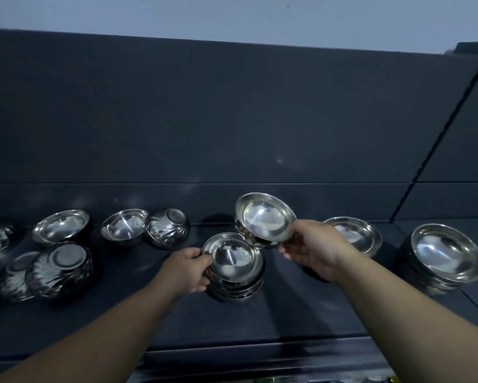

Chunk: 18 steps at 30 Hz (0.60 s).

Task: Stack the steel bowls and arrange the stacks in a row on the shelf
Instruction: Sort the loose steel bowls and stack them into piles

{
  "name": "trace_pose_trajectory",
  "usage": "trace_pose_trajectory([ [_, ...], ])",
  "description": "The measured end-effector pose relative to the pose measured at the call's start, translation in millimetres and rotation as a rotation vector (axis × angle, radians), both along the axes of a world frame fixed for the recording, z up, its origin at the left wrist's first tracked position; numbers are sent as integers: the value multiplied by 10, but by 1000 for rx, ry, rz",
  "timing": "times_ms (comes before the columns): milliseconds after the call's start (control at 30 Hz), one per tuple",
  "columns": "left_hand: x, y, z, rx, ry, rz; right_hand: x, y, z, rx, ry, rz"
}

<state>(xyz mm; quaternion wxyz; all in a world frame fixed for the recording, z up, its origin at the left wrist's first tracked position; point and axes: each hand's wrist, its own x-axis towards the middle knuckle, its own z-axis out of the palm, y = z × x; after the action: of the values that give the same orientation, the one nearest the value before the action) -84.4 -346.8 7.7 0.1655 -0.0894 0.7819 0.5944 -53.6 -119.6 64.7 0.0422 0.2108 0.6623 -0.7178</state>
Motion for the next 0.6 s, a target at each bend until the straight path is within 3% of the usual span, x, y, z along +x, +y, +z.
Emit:
trace_pose_trajectory([
  [200,25,-49,-96,68,-32,-15,52,-70,-127,7,-25,42],
  [367,94,-86,-123,38,19,-80,29,-122,-191,193,-47,69],
  [600,99,-132,-141,179,-41,-29,-86,-192,-247,323,-64,123],
])
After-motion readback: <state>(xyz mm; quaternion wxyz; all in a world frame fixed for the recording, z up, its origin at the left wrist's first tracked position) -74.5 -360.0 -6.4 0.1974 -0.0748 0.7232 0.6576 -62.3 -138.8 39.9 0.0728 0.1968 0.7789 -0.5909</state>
